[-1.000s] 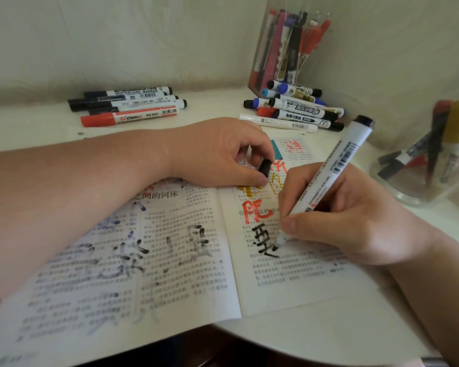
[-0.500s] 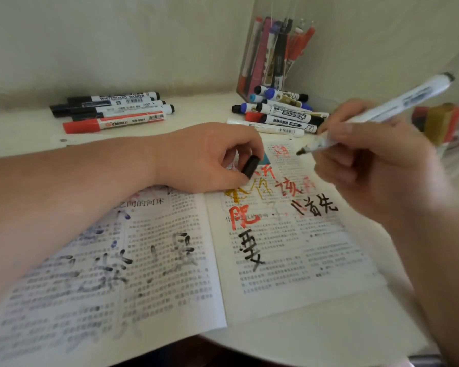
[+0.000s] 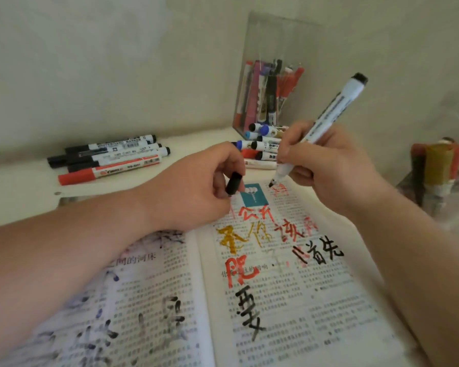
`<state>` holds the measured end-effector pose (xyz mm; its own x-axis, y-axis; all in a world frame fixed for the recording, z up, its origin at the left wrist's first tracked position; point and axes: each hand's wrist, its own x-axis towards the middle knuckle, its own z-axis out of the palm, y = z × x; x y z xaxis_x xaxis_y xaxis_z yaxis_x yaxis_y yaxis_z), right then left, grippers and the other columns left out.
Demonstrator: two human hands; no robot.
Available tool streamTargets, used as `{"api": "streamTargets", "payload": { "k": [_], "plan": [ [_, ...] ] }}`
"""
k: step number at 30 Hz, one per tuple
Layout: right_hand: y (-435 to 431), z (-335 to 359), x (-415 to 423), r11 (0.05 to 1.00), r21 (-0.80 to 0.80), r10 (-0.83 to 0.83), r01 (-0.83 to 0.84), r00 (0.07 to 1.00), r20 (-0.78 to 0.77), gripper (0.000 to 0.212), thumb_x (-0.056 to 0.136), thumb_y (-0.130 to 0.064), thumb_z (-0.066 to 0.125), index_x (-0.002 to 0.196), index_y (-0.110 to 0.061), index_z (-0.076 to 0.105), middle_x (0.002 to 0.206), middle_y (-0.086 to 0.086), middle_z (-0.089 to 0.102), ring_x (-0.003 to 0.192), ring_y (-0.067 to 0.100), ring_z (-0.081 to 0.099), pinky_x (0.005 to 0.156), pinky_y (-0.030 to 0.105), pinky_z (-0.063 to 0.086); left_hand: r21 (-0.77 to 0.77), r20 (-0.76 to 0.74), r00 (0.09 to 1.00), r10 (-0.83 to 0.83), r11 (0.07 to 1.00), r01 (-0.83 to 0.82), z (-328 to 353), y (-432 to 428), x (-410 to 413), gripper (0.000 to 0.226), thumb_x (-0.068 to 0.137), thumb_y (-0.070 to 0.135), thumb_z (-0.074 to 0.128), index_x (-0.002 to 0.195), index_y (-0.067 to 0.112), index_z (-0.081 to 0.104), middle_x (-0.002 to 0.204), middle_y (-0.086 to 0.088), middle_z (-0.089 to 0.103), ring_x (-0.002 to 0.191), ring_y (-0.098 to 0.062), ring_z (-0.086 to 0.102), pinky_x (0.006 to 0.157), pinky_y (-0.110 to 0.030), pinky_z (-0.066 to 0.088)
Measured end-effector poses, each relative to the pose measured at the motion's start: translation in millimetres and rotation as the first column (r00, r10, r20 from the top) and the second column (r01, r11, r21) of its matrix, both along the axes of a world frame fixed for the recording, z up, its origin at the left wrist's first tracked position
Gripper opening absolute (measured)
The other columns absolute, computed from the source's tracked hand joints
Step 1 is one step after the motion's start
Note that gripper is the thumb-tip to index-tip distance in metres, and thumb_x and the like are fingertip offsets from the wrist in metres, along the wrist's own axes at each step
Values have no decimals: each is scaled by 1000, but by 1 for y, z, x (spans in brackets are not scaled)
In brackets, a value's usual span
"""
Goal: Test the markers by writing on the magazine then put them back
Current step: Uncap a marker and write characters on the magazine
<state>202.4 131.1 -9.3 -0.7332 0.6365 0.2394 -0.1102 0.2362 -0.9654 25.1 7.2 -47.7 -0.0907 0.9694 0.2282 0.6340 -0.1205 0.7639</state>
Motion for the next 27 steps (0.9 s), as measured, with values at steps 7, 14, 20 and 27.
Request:
{"api": "streamTargets", "payload": {
  "k": [7, 14, 20, 27],
  "plan": [
    [-6, -4, 1, 982, 188, -15, 7, 999, 44, 4, 74, -8, 66, 76, -8, 62, 52, -14, 55, 48, 2, 44, 50, 14, 35, -68, 106, 994, 17, 998, -10, 8, 2, 7, 52, 82, 21, 82, 117, 45, 53, 94, 14, 76, 67, -12, 63, 67, -30, 55],
    [-11, -5, 1, 954, 300, -67, 26, 990, 126, 11, 83, -3, 72, 74, -8, 67, 56, 1, 49, 50, 11, 43, 50, 24, 36, -123, 62, 998, 12, 992, -5, 12, 0, 10, 72, 76, 27, 87, 134, 45, 49, 91, 20, 76, 60, -2, 57, 62, -14, 46],
    [-18, -5, -4, 916, 390, -72, -92, 919, 388, 8, 89, -16, 74, 83, -20, 74, 77, 1, 75, 75, 15, 73, 80, 44, 61, -114, 51, 999, 8, 993, -2, 14, -2, 11, 63, 76, 22, 87, 127, 43, 55, 92, 21, 76, 57, 4, 56, 61, -9, 45],
    [-23, -9, -10, 907, 421, -157, -29, 902, 401, 13, 88, -36, 74, 93, -24, 76, 88, 1, 77, 84, 22, 73, 81, 47, 59, -90, -77, 991, 114, 989, -121, 16, 0, 8, 27, 72, 40, 87, 88, 35, 67, 73, 18, 69, 63, -6, 63, 61, -29, 53]
  ]
}}
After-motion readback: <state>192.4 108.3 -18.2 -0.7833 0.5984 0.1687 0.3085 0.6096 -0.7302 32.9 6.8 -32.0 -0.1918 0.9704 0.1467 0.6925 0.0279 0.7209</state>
